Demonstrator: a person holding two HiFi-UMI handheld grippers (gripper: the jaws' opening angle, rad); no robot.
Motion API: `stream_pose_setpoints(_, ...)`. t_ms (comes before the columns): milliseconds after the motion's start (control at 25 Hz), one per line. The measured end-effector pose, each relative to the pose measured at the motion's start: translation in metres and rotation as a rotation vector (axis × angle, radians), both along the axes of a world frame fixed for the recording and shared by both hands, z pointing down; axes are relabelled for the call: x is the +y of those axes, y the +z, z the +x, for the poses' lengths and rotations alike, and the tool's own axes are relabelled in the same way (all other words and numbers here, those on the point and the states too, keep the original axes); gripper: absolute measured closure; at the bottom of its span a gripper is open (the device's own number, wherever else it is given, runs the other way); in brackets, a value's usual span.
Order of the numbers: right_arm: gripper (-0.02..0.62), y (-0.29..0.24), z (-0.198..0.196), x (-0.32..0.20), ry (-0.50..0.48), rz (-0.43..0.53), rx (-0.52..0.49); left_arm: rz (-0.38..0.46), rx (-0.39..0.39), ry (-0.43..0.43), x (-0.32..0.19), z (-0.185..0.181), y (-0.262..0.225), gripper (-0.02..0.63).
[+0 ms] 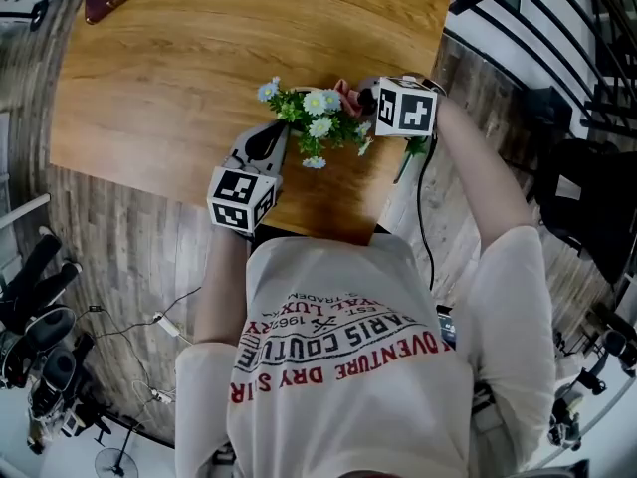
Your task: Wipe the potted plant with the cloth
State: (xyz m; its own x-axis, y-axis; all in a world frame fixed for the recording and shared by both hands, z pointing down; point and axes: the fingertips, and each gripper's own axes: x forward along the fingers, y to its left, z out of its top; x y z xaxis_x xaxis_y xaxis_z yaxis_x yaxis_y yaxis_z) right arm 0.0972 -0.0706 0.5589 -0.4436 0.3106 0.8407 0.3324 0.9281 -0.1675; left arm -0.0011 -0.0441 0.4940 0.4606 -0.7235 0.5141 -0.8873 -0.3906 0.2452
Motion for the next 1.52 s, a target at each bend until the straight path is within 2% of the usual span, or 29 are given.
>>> stream_pose_setpoints(120, 0.560, -0.002, 0.003, -0.010, 0.137, -0.003, -0.036, -0.002, 0.017, 0.004, 0.000, -0.001, 0.001, 0.591)
stream_pose_setpoints(280, 0.560, -0.030, 0.006, -0.054, 0.415, 0.081, -0.131, -0.007, 0.009, 0.011, 0.000, -0.003, 0.001, 0.591)
stream_pose_setpoints(400, 0.560, -0.067, 0.010, -0.079, 0.592, 0.156, -0.179, 0.044, -0.012, 0.003, -0.002, -0.009, -0.017, 0.591)
stream_pose_setpoints(520, 0.560, -0.106, 0.008, -0.082, 0.707, 0.168, -0.244, 0.123, -0.079, 0.007, -0.005, -0.018, -0.048, 0.591)
stream_pose_setpoints(640, 0.560, -0.142, 0.001, -0.077, 0.792, 0.191, -0.315, 0.193, -0.124, 0.003, -0.010, -0.028, -0.079, 0.591)
stream_pose_setpoints(880, 0.560, -0.201, -0.021, -0.056, 0.965, 0.240, -0.468, 0.337, -0.117, 0.002, -0.013, -0.057, -0.128, 0.591)
stream_pose_setpoints(1040, 0.560, -0.218, -0.057, -0.037, 1.043, 0.273, -0.517, 0.372, -0.110, 0.055, -0.018, -0.086, -0.137, 0.591)
stream_pose_setpoints(1200, 0.559, -0.220, -0.108, -0.026, 1.085, 0.307, -0.505, 0.368, -0.080, 0.152, -0.026, -0.118, -0.141, 0.591)
stream_pose_setpoints(1320, 0.558, -0.213, -0.137, -0.018, 1.157, 0.320, -0.481, 0.350, -0.069, 0.243, -0.024, -0.139, -0.139, 0.591)
stream_pose_setpoints(1520, 0.558, -0.175, -0.183, -0.005, 1.249, 0.306, -0.407, 0.318, -0.065, 0.358, -0.027, -0.172, -0.119, 0.591)
